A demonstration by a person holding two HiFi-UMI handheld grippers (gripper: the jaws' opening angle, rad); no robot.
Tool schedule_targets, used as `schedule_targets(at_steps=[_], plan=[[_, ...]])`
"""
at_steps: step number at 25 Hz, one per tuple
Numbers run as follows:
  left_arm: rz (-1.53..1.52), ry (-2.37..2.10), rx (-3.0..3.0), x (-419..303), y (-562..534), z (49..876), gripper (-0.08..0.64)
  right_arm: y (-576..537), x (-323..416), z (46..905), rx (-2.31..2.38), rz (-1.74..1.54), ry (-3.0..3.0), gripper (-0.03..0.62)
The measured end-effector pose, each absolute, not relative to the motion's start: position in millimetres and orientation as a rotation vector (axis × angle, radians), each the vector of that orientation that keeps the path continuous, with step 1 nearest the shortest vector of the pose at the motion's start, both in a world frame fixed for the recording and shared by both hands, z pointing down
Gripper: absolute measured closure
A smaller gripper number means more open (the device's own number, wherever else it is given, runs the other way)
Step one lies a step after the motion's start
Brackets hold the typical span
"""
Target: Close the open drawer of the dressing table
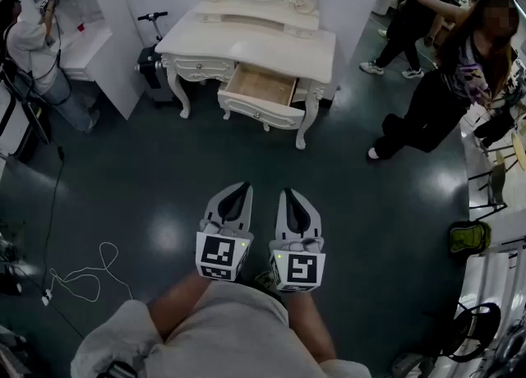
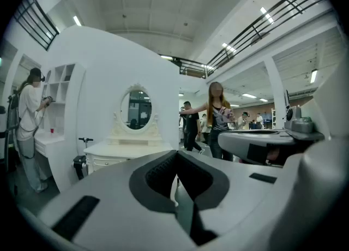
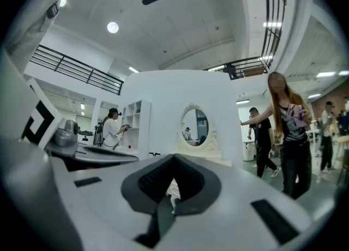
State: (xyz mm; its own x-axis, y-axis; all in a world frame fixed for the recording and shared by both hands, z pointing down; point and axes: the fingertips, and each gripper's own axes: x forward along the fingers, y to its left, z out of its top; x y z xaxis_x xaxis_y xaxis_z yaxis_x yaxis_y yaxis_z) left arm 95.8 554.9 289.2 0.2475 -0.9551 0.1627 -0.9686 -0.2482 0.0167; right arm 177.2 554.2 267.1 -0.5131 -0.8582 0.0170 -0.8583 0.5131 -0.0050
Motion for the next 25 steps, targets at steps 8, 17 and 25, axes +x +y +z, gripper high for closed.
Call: schedule_targets(at_steps=[8,17,25], plan=[[0.168,-1.862,2.358,74.7,532.9,298.9,0.552,524.2,157.6,274.4,1.500,-0.004,-2.710,0.578],[0.219,-1.900,2.280,17.7,505.5,315.8,0.552,482.3,104.8,285.8,1.436,-0.009,-2.728,0.577],[0.206,-1.925,2.181,-58.5,466.7,341.2,0.552,431.5,29.0,305.4,1.287,-0.033,-2.729,0.577]])
